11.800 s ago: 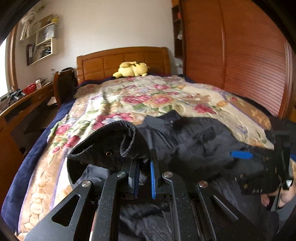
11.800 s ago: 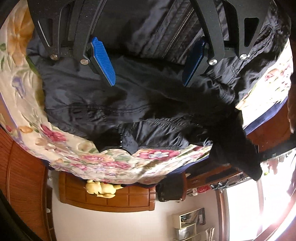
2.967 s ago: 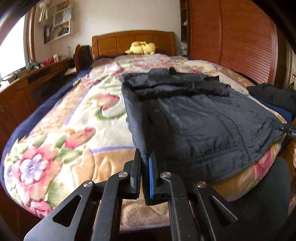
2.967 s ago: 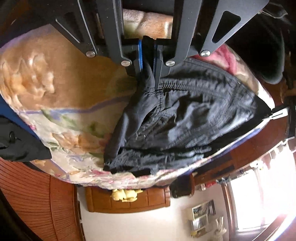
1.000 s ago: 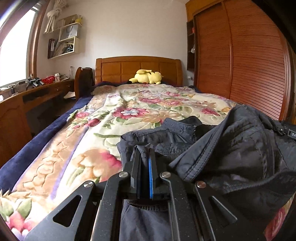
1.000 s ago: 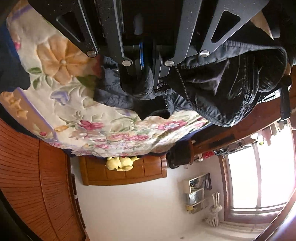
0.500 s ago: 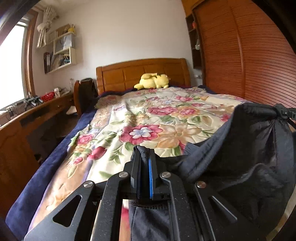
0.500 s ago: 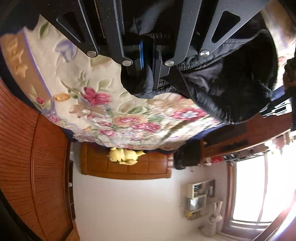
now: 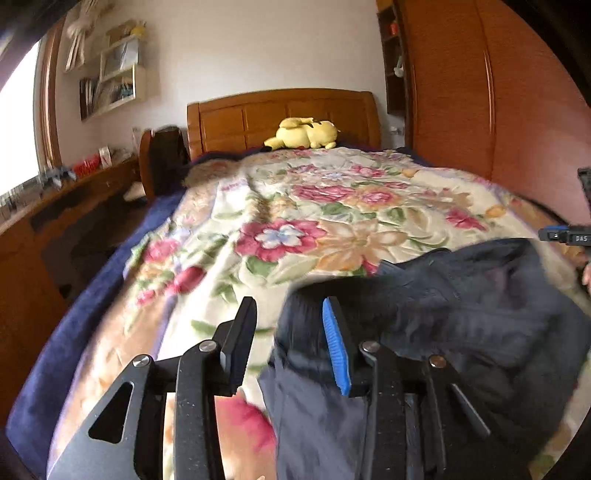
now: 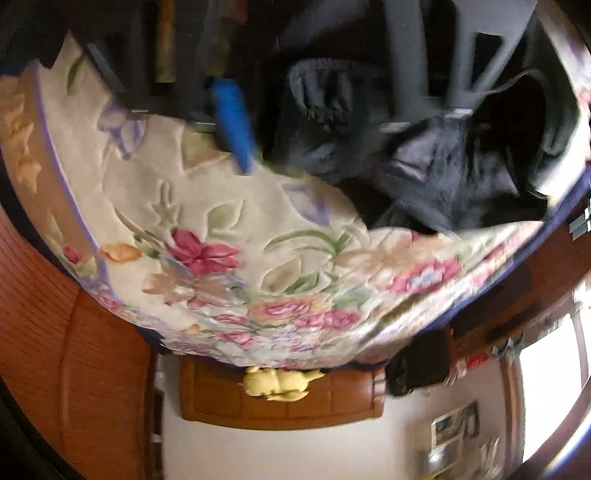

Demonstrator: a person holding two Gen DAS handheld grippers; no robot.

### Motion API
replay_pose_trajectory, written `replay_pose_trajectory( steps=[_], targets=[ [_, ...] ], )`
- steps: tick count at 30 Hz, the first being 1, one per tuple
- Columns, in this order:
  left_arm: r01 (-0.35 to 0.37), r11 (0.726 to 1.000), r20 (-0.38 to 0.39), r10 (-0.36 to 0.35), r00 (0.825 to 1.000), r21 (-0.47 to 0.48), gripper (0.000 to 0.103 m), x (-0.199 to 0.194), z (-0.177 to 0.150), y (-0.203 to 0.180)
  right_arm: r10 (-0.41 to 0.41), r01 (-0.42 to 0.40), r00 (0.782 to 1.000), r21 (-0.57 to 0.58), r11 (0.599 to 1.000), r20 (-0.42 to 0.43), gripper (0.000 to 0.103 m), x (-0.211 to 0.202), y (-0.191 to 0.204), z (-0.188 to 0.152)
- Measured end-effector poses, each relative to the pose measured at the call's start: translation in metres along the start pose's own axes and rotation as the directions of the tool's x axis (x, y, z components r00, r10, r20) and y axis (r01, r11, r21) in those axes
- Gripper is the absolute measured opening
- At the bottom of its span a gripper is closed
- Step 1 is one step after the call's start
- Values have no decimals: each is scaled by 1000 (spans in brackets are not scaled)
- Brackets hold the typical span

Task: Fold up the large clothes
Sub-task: 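Open both tools and move them to the new folded edge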

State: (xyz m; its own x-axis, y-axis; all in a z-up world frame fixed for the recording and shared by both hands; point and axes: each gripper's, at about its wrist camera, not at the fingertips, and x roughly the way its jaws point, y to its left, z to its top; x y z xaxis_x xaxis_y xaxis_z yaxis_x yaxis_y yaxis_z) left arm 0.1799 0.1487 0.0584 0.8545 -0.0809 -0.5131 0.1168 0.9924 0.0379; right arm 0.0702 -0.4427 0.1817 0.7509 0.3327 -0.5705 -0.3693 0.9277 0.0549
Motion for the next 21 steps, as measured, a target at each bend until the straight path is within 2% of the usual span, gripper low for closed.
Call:
replay_pose_trajectory(
  steps=[3, 11, 13, 15, 21],
  targets=[
    [25, 1000, -27, -25, 999, -3, 39, -17, -15, 5, -38, 38, 999, 6, 999, 15, 72, -20, -3, -4],
    [47, 999, -95, -45, 994, 13, 40, -58, -88, 11, -42, 43, 999, -39, 998, 20, 72, -64, 2, -94],
    [63, 998, -110, -61, 992, 14, 41, -64, -101, 12, -23, 22, 1000, -37, 999, -5, 72, -72, -3, -112],
    [85, 996, -129, -82, 988, 17, 42, -65, -113, 12, -36, 35, 999, -41, 999, -31, 72, -71, -5, -121],
    [93, 995, -189, -87, 978, 24, 44, -57, -139, 6, -29, 25, 998, -57, 998, -56, 72, -85, -7, -148]
  ],
)
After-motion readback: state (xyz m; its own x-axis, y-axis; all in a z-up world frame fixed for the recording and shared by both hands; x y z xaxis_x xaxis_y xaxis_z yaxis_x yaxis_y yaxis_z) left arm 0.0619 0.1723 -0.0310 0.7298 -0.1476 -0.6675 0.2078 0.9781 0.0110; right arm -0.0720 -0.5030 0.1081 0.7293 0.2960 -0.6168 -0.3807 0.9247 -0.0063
